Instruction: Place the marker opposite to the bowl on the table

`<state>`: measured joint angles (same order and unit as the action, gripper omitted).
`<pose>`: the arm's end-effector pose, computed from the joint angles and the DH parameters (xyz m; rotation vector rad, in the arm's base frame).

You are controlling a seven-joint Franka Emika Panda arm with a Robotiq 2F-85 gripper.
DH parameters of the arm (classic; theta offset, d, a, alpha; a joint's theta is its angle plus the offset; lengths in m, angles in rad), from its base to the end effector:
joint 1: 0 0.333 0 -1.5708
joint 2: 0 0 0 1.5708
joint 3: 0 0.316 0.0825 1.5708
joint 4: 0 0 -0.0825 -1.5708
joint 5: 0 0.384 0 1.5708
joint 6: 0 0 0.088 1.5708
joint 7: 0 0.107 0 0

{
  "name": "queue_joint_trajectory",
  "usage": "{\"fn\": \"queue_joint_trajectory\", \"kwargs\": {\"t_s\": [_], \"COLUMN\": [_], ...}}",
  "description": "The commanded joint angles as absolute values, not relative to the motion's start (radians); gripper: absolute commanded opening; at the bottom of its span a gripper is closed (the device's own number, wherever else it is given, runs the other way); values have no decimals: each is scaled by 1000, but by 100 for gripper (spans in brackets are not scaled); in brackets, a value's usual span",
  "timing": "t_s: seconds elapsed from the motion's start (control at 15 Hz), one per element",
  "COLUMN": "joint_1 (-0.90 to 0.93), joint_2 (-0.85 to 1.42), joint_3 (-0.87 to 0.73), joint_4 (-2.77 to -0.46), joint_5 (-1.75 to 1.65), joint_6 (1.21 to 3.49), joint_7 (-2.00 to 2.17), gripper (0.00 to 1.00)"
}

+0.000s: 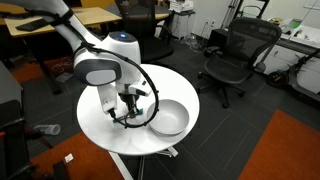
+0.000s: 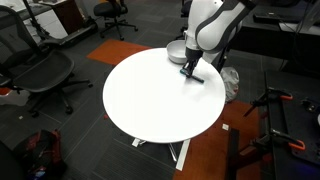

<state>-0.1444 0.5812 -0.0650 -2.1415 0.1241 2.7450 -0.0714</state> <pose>0.5508 -0.1233 0.1303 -3.1085 0.3761 -0.0421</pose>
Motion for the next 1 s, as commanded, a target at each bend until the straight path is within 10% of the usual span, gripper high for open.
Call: {"fn": "queue_joint_trajectory", "kwargs": {"t_s": [0.0,0.93], "joint_1": [-147,-14], "joint_2": [571,518], "joint_3": [-55,-30], "joint_4": [-2133,-2096], "joint_5": [112,-10], "joint_6": [2725,2672], "joint_7": [-59,-67], "gripper": [5,5]}}
